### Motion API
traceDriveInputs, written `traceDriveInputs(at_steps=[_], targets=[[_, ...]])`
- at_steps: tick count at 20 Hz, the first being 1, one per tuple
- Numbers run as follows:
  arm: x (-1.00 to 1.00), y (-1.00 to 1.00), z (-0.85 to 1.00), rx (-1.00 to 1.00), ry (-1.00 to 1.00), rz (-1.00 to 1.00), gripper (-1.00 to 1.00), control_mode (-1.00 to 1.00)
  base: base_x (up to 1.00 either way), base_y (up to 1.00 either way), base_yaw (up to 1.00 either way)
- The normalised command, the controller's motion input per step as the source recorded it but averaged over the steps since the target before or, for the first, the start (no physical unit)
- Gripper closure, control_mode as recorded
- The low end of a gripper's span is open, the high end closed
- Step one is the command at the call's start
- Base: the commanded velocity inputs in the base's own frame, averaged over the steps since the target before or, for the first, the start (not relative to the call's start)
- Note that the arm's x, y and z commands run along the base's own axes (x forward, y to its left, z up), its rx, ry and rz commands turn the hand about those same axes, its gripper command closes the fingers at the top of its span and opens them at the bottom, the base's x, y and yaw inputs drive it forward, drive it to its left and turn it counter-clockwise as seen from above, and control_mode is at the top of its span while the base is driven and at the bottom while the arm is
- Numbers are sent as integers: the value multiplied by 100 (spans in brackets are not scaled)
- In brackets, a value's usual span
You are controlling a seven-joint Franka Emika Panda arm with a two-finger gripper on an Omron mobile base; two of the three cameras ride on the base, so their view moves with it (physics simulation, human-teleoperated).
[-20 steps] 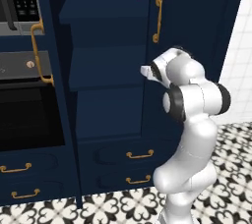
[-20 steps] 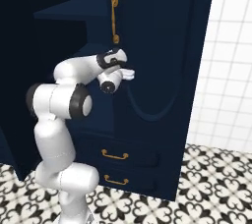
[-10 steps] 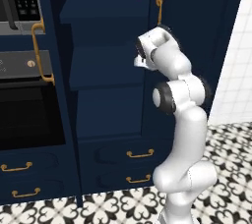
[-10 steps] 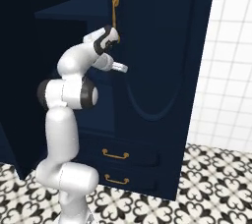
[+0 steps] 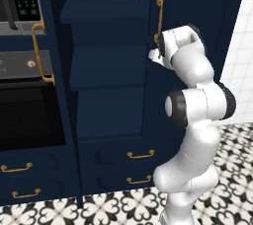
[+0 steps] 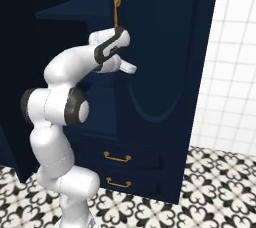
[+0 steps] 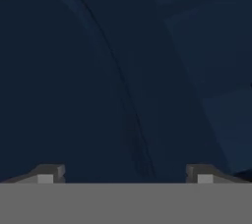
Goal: Pick the cereal and place it on the digital scale for weighing, and close the cabinet.
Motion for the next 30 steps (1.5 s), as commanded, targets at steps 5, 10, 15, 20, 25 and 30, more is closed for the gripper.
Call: traceDriveInputs(at_steps=[5, 10, 15, 20, 25, 30], targets=[[-100, -61, 50, 8, -44, 2, -100, -100, 0, 0, 0], [-100, -72, 56, -1, -23, 2, -100, -100, 0, 0, 0], [-98, -58, 18, -38, -28, 10, -100, -100, 0, 0, 0], [-87, -17, 29, -58, -28, 7, -100, -100, 0, 0, 0], [-73, 5, 23, -68, -16, 0, -100, -100, 0, 0, 0], [-78, 59, 2, -86, -2, 0, -100, -100, 0, 0, 0]])
